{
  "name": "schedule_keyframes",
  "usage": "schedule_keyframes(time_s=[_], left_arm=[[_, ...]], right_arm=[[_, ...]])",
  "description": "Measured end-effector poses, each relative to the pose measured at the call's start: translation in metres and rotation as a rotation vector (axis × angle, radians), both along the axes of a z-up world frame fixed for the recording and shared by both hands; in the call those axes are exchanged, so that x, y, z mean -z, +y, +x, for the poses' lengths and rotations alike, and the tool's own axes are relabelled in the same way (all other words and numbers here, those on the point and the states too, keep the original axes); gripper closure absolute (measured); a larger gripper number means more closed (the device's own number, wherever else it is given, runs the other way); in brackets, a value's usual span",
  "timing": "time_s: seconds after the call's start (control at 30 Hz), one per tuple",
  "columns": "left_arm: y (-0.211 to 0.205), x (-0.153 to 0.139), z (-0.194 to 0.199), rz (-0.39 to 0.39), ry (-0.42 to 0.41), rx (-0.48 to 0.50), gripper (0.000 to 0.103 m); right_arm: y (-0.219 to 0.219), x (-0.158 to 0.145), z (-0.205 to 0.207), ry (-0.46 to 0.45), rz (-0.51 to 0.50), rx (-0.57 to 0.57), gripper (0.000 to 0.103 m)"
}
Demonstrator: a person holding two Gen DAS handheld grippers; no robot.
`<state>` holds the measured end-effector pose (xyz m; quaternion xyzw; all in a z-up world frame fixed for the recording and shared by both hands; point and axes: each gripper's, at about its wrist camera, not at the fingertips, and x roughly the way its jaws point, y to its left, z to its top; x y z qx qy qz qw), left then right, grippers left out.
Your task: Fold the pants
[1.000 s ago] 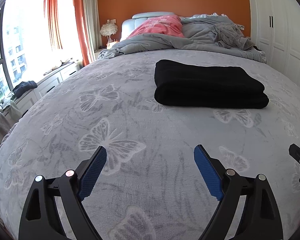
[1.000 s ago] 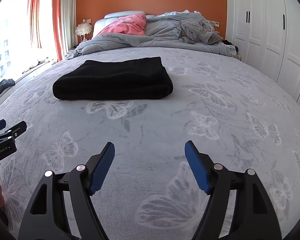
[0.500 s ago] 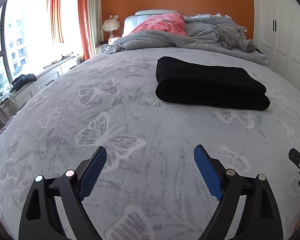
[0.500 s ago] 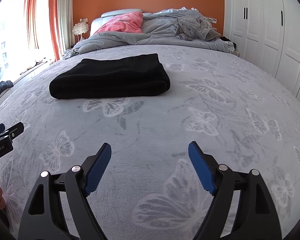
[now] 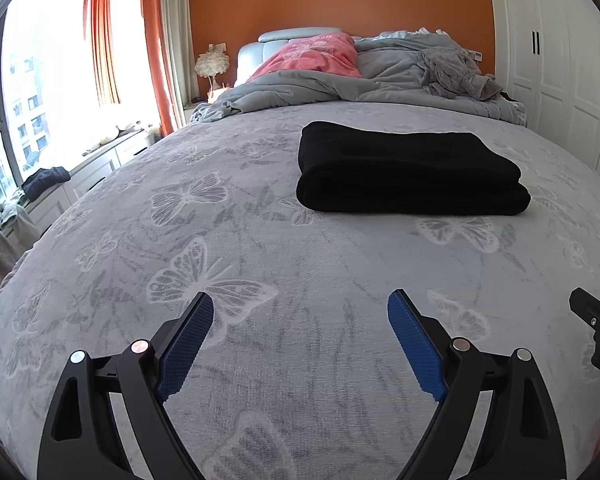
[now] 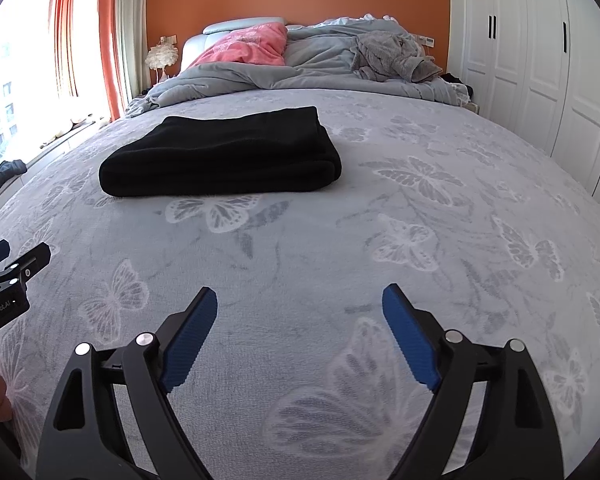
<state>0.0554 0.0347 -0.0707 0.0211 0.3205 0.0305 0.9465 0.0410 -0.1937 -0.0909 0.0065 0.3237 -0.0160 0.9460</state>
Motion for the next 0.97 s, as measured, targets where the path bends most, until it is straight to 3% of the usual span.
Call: schedule_keyframes(time_s=[0.8,0.87,0.97], left_arm=[[-0.0046,-0.0008,-0.0022,0.020,-0.012,0.008,0.017],[-0.0059,-0.0001,-0.0011,0.022,-0.006,0.019,0.023],[-0.0065,0.0004,-0.0002,0.021,0.000,0.024,0.023]], right_arm=[[-0.0009,0.0006,-0.0003,0.002,0.000,0.001,0.019],[-0.0014,0.0006,-0.0008,0.002,0.000,0.002,0.019],[-0.0018,0.0005,-0.0002,0.001,0.000,0.001,0.019]])
